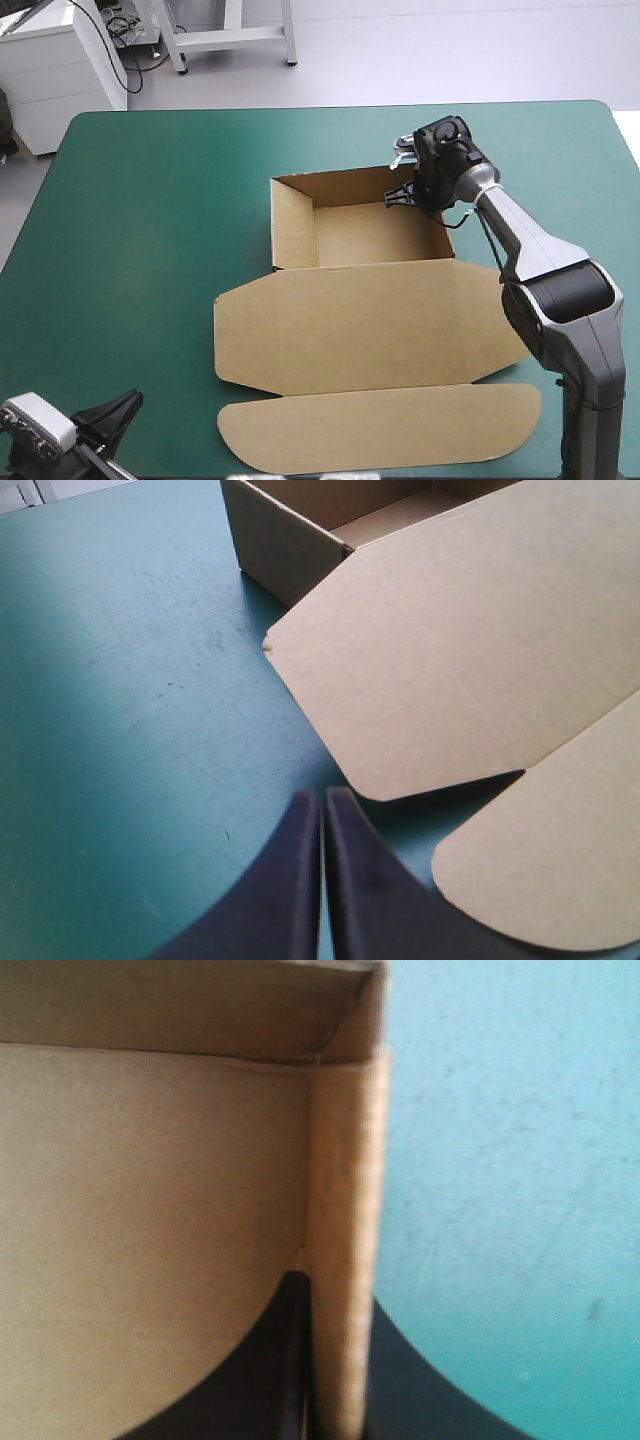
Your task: Fold the box
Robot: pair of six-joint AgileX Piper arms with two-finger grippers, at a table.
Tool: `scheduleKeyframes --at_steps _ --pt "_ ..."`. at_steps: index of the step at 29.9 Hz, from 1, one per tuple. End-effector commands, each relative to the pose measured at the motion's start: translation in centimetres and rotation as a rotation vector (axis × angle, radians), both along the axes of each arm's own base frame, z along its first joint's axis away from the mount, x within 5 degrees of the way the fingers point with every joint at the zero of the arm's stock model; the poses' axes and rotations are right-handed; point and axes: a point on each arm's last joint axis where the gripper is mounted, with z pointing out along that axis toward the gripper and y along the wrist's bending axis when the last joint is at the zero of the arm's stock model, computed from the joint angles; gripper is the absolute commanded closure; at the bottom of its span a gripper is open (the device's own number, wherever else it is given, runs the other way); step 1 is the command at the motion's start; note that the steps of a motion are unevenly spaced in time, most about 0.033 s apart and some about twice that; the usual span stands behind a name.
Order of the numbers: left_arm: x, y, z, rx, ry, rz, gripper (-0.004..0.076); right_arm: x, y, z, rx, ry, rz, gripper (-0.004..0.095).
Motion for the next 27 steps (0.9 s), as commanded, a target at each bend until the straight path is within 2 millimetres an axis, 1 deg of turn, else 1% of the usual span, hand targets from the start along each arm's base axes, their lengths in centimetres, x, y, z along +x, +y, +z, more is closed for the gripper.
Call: scheduleKeyframes --at_steps 1,2,4,8,9,11,14,16,20,22,25,27 --pt "-0.1 0.0 1.3 -0.068 -0.074 0.002 0.0731 0.5 -5.7 3.4 -0.124 -0.084 -0.069 0.0928" --pt "-0.1 0.0 1.3 -0.068 -0.074 0.002 0.0731 0.7 -6.9 3.5 -0.124 -0.081 -0.085 0.0928" --pt "-0.1 0.0 1.3 -0.068 -0.074 0.002 0.0731 1.0 -10.2 3.7 -0.136 -0.077 -0.135 0.0929" --pt "-0.1 0.0 1.3 -0.068 -0.074 0.002 0.0731 0.9 -18.1 3.9 -0.163 -0.06 -0.268 0.0928" --pt "-0.1 0.0 1.3 -0.068 -0.074 0.002 0.0731 0.7 -19.7 3.9 -0.164 -0.056 -0.301 0.0928" --pt "-0.1 0.0 1.3 -0.068 -0.074 0.002 0.0731 0.0 -23.7 3.9 -0.17 -0.045 -0.376 0.0928" --pt "-0.1 0.0 1.3 -0.068 -0.074 0.002 0.0731 -1.3 -28.4 3.8 -0.153 -0.032 -0.465 0.0928" --pt "-0.1 0.0 1.3 -0.068 -0.074 0.002 0.0731 -2.4 -31.3 3.7 -0.119 -0.033 -0.529 0.0928" --pt "-0.1 0.0 1.3 -0.068 -0.074 0.002 0.0731 -4.2 -35.0 3.6 -0.07 -0.03 -0.6 0.0928" --pt "-0.1 0.0 1.3 -0.068 -0.074 0.002 0.0731 -4.8 -36.0 3.6 -0.053 -0.028 -0.631 0.0928" --pt "-0.1 0.0 1.3 -0.068 -0.074 0.002 0.0731 -5.2 -36.8 3.6 -0.034 -0.037 -0.662 0.0928" --pt "-0.1 0.0 1.3 -0.071 -0.073 0.003 0.0731 -5.2 -36.8 3.6 -0.037 -0.038 -0.672 0.0928"
